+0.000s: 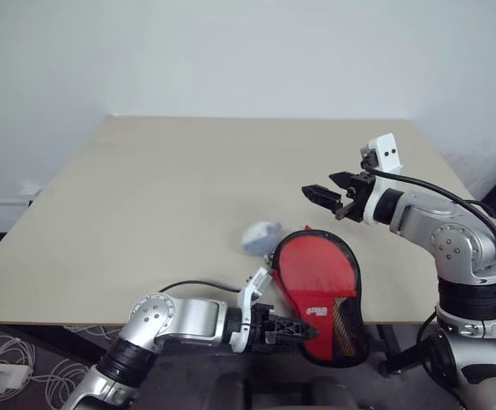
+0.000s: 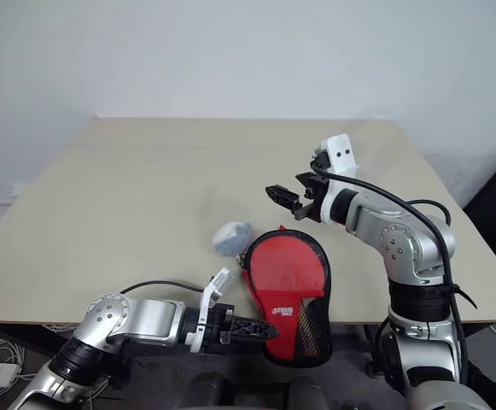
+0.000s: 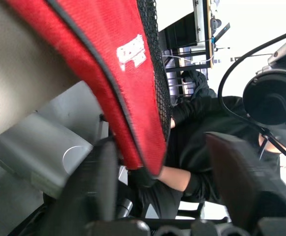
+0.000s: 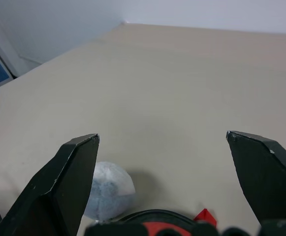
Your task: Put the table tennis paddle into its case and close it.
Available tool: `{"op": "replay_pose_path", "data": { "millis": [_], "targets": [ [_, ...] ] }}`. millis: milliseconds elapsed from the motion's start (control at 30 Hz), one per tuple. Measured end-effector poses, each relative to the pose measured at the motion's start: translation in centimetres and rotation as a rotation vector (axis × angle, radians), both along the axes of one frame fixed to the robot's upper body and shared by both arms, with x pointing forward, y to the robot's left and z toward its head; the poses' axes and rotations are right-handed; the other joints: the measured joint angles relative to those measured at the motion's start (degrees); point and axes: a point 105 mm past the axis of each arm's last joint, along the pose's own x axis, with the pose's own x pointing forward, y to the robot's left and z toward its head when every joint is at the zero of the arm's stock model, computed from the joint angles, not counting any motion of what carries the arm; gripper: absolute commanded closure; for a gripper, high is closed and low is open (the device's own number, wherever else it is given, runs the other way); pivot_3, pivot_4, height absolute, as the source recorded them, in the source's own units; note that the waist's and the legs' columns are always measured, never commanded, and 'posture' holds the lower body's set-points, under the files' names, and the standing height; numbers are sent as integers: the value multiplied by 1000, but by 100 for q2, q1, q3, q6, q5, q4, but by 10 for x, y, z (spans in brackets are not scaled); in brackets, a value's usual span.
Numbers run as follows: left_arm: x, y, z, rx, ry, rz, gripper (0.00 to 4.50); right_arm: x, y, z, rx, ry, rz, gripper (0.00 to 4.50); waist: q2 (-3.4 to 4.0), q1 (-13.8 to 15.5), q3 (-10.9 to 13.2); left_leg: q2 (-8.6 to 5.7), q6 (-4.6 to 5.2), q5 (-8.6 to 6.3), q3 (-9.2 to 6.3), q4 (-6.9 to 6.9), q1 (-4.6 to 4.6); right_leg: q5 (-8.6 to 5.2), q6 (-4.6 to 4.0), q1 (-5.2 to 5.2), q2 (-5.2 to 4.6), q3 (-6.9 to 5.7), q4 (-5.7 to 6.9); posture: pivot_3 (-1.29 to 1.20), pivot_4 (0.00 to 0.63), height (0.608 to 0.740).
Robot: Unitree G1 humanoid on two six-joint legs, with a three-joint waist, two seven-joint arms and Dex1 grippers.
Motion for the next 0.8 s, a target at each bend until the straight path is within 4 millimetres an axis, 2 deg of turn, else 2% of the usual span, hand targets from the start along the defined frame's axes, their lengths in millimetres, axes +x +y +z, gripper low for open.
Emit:
{"op": "replay_pose_path", "data": {
  "millis": [33,67,200,300,367,467,567,667,800],
  "targets": [
    [-1,3,1,5,-10,-7,196,0,1,0,1,1,3,0,0,-1,0,0,0,0,1,-1,0,0,0,-1,0,0,0,0,0,740],
    [-3,8,3,12,-22,-17,56,0,2,-1,0,2,5,0,0,-5,0,1,-1,0,2,-4,0,-2,-4,-3,0,1,0,0,0,740],
    [-10,34,10,75,-82,-50,56,0,2,0,1,-1,6,0,2,-17,2,2,-7,4,6,-16,2,-6,-11,-6,-1,1,-3,0,0,740],
    [-7,46,26,70,-157,-54,56,1,1,-1,3,1,6,0,4,-4,4,1,-10,4,10,-20,5,-7,-13,-6,-6,-1,-12,0,0,740],
    [-2,43,42,39,-238,-64,56,3,1,-1,1,-4,6,0,4,10,5,-2,-11,3,9,-19,4,-7,-13,-8,-12,-5,-18,0,0,740],
    [11,28,77,-39,-453,-77,56,8,-1,7,-8,-35,8,0,2,2,5,-5,-10,4,14,-20,4,-6,-12,3,-13,-2,-20,0,0,740],
    [30,14,87,-62,-616,-27,56,16,-9,12,-23,-58,-13,0,4,2,6,-6,-8,6,15,-27,5,-1,-2,1,-7,1,-20,0,0,740],
    [51,0,81,-42,-732,36,668,29,-15,21,-30,-94,-31,0,5,-7,6,-6,-7,10,16,-30,6,2,2,-1,-3,7,-19,0,0,740],
    [71,-17,52,87,-869,28,2095,48,-21,38,-37,-144,-59,0,9,-15,7,-6,-5,12,18,-35,7,2,2,-2,-1,9,-19,0,0,740]
  ]
}}
